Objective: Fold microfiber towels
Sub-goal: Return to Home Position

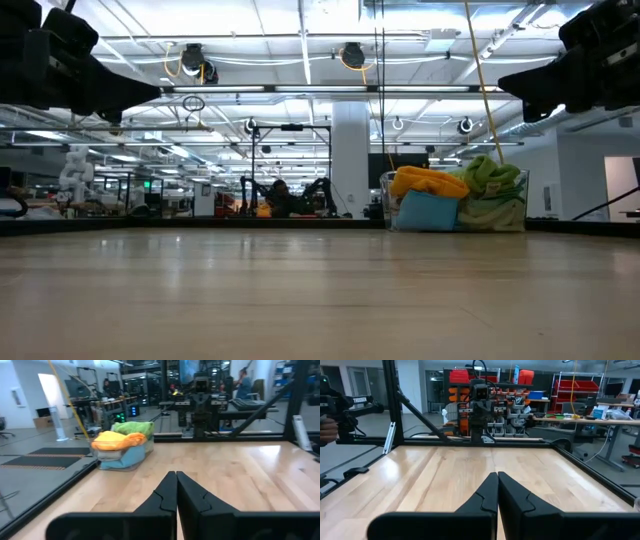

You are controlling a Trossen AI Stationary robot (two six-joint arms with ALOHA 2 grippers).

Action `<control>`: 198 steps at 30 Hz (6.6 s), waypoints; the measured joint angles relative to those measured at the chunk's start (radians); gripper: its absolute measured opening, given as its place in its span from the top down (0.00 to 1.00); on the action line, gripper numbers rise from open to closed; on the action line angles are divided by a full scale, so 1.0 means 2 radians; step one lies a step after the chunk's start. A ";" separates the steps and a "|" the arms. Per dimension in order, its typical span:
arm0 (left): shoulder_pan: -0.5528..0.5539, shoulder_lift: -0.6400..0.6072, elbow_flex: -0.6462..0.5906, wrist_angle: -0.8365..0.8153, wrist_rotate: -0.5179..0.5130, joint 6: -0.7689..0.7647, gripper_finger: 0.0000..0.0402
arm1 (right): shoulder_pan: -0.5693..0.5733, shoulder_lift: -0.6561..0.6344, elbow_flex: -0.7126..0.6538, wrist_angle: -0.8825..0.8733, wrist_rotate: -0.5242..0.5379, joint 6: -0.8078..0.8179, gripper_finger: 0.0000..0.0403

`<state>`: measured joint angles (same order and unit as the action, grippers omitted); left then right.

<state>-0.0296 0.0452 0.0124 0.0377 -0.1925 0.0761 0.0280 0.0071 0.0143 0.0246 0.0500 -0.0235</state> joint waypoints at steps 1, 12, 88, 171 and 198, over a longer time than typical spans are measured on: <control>0.000 0.000 0.000 -0.001 0.006 -0.003 0.99 | 0.000 0.000 0.000 0.000 0.000 0.000 1.00; 0.004 0.000 0.000 -0.006 0.034 -0.003 0.98 | 0.000 0.000 0.000 0.004 0.000 0.002 1.00; 0.041 0.000 -0.002 0.017 0.069 -0.005 0.91 | -0.001 0.002 0.000 0.008 0.000 0.006 1.00; 0.041 0.000 -0.001 0.017 0.067 -0.007 0.91 | -0.001 0.002 0.000 0.008 0.000 0.006 1.00; 0.041 0.000 -0.001 0.017 0.070 -0.007 0.91 | -0.001 0.002 0.000 0.008 0.000 0.006 1.00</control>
<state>0.0517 0.0452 0.0109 0.0715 -0.0517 0.0631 0.0256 0.0110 0.0147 0.0409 0.0505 -0.0113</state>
